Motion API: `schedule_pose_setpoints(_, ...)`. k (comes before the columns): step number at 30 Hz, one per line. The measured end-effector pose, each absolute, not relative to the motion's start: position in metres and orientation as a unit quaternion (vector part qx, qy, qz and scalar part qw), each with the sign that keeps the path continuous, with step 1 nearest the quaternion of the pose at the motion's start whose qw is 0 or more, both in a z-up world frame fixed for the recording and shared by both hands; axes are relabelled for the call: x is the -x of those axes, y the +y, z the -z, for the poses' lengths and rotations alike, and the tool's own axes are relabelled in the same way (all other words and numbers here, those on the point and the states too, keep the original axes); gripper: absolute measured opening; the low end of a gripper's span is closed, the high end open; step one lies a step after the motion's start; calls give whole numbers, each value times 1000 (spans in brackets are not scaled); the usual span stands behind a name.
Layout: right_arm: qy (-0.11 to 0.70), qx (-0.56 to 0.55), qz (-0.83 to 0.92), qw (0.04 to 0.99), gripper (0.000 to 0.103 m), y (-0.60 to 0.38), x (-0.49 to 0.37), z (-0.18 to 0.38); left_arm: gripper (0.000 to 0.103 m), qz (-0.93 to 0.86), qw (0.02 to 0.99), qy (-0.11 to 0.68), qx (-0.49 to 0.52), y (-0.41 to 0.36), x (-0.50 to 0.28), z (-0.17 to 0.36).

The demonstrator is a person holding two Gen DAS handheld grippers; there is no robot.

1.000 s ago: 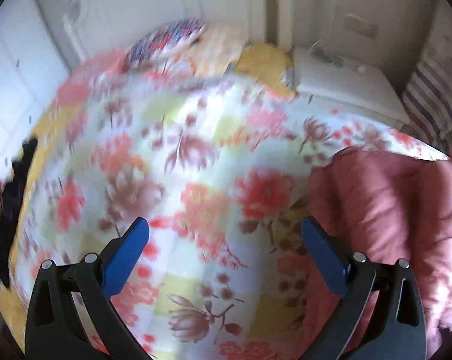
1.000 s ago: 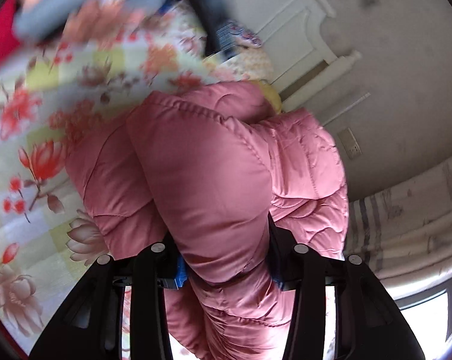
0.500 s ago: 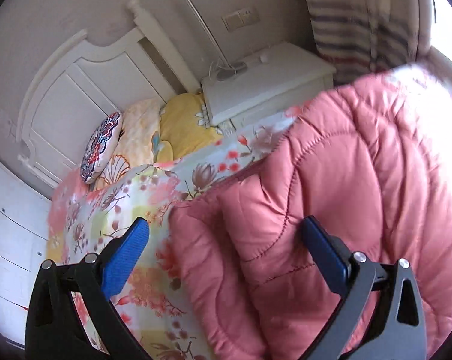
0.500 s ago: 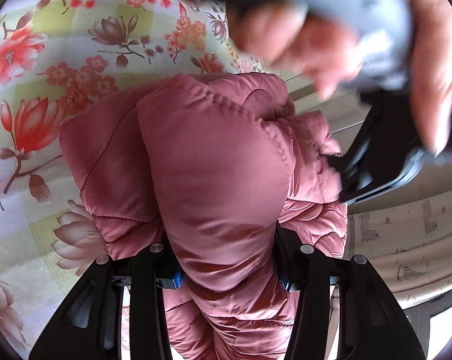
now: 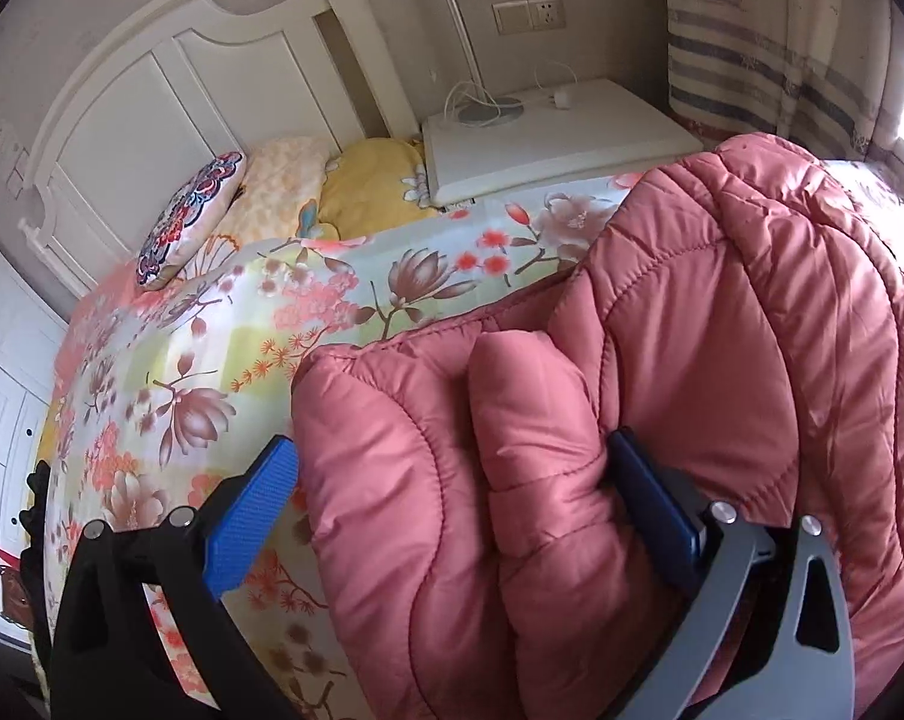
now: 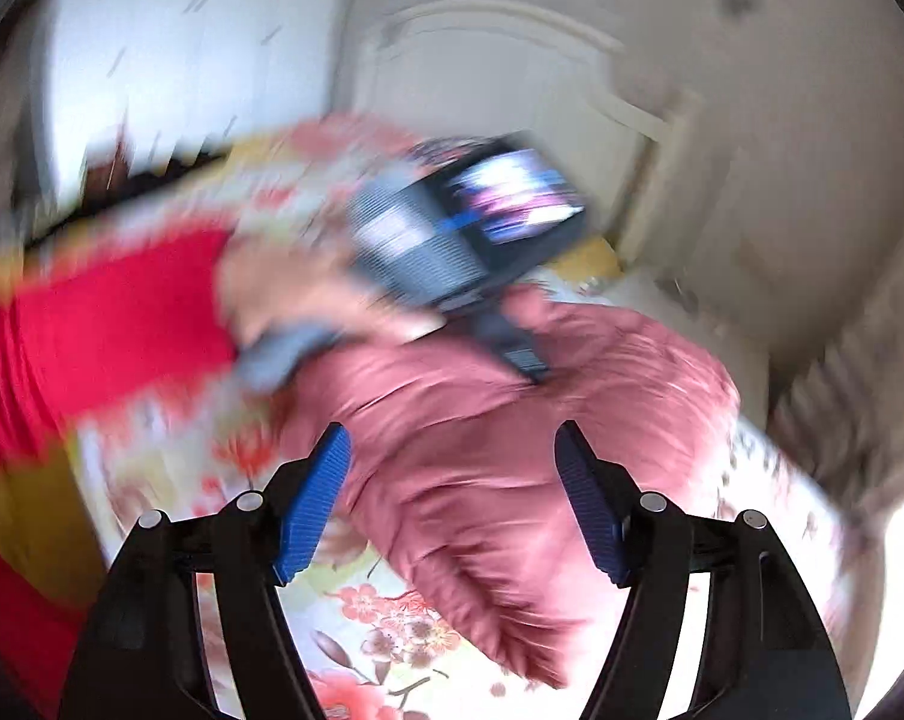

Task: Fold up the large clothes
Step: 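Open the right tool to release the folded end onto the bundle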

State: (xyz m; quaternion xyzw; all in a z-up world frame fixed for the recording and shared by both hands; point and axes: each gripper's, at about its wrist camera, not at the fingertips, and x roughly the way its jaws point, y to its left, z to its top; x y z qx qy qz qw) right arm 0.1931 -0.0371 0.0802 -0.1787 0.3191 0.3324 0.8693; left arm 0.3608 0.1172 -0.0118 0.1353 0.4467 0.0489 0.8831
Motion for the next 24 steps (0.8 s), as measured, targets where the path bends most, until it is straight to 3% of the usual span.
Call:
schedule_pose_setpoints(4, 355, 210, -262, 872, 67, -46, -228, -63, 101, -52, 892, 430, -127, 118, -354, 13)
schedule_pose_setpoints(8, 415, 226, -240, 848, 70, -33, -256, -9, 101, -43, 898, 423, -110, 125, -350, 16)
schedule_pose_setpoints(12, 382, 297, -205, 851, 71, -10, -245, 27, 101, -59, 902, 409, -126, 123, -344, 22)
schedule_pose_setpoints(20, 371, 213, -298, 853, 68, -16, -244, -37, 101, -60, 905, 409, -103, 128, -340, 21)
schedule_pose_setpoints(24, 419, 226, -317, 820, 70, 10, -253, -2, 101, -56, 906, 411, -86, 132, -340, 20)
